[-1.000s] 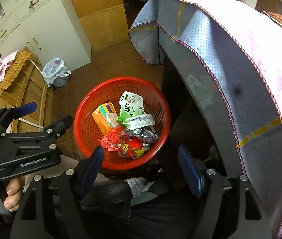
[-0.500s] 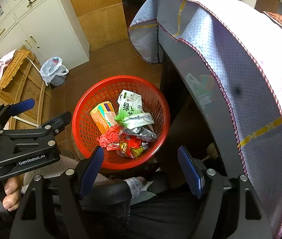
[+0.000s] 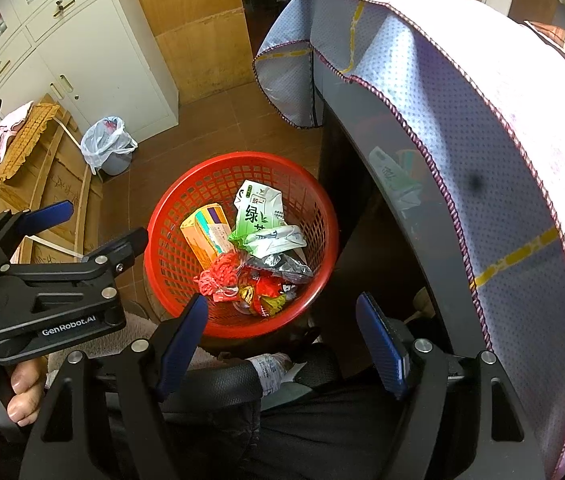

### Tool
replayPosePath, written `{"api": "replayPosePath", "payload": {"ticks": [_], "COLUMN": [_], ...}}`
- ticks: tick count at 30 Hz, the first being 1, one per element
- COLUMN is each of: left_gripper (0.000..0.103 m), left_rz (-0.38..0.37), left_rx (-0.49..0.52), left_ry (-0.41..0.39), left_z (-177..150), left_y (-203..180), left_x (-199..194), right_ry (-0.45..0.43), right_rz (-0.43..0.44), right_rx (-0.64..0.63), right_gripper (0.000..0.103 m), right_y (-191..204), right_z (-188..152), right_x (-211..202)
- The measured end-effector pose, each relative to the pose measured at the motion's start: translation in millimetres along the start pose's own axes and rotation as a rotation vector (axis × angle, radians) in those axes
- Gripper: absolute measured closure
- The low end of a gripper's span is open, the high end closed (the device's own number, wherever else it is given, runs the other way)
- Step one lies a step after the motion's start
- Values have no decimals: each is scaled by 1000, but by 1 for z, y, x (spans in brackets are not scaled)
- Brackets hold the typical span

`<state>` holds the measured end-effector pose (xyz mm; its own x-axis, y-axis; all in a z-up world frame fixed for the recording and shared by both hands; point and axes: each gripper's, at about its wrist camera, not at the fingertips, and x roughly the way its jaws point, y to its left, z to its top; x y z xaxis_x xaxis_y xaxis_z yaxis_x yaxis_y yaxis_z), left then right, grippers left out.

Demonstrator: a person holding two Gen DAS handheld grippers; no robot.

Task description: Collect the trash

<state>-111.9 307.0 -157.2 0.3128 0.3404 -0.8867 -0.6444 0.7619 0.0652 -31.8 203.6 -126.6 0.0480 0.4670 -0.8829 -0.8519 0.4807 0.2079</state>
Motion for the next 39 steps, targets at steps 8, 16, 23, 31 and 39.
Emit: {"api": "replayPosePath", "payload": {"ticks": [8, 16, 23, 31, 39], "left_gripper": [8, 8, 8, 8, 8], "left_rz": [-4, -8, -8, -9, -19], "left_rx": [2, 7, 7, 6, 0], "left_ry": [3, 7, 8, 8, 16], "left_z": [-1, -1, -1, -1, -3], "left_y": [-1, -3, -3, -3, -6], "left_x": [0, 1, 1, 1, 3], "right_ry": [0, 0, 0, 0, 1], "right_rz": [0, 0, 0, 3, 3], "right_rx": [0, 1, -2, 0, 2], "right_gripper": [27, 27, 27, 27, 27], "right_y": [0, 1, 1, 1, 1], "right_z": [0, 0, -1, -1, -1], "right_x": [0, -2, -2, -2, -2]}}
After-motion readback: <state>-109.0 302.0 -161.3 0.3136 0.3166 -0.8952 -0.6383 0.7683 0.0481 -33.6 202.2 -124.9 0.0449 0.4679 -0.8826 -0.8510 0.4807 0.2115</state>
